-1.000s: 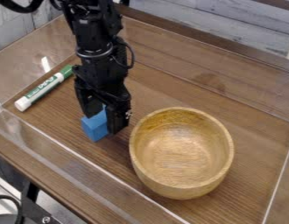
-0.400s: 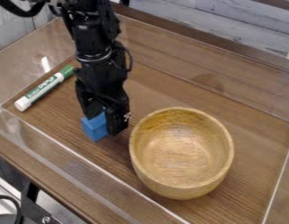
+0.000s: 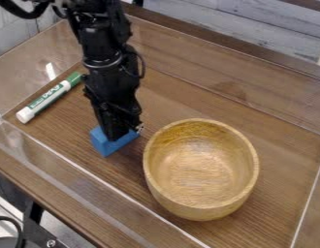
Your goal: Put the blue block in the brown bowl
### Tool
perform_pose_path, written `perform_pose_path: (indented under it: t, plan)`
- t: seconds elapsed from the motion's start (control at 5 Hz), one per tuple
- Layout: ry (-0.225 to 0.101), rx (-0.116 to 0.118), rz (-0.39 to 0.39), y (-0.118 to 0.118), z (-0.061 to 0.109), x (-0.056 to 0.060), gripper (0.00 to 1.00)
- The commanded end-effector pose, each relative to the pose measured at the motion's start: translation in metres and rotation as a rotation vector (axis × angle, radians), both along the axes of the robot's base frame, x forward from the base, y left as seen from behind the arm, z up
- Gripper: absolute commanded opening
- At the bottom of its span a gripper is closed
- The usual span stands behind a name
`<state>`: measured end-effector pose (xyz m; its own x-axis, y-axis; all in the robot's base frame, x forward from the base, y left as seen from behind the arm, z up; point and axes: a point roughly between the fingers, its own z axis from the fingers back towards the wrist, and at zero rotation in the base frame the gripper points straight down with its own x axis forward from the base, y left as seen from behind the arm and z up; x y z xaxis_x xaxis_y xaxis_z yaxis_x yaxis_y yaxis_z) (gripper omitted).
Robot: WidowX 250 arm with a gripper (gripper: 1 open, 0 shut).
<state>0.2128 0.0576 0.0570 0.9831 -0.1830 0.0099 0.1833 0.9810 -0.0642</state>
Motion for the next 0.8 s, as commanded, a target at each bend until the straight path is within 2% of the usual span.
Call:
perform_pose_path:
  t: [0.0, 0.2, 0.4, 0.6]
  plan:
    - [-0.046, 0.017, 0.002, 0.0073, 0.0150, 0.0118, 0.00]
    - [-0.051, 0.022, -0.007, 0.0094, 0.0199, 0.0155, 0.00]
    - [-0.058, 0.023, -0.023, 0.0119, 0.0185, 0.0178, 1.00]
    - [-0.066, 0.023, -0.040, 0.0143, 0.0162, 0.0193, 1.00]
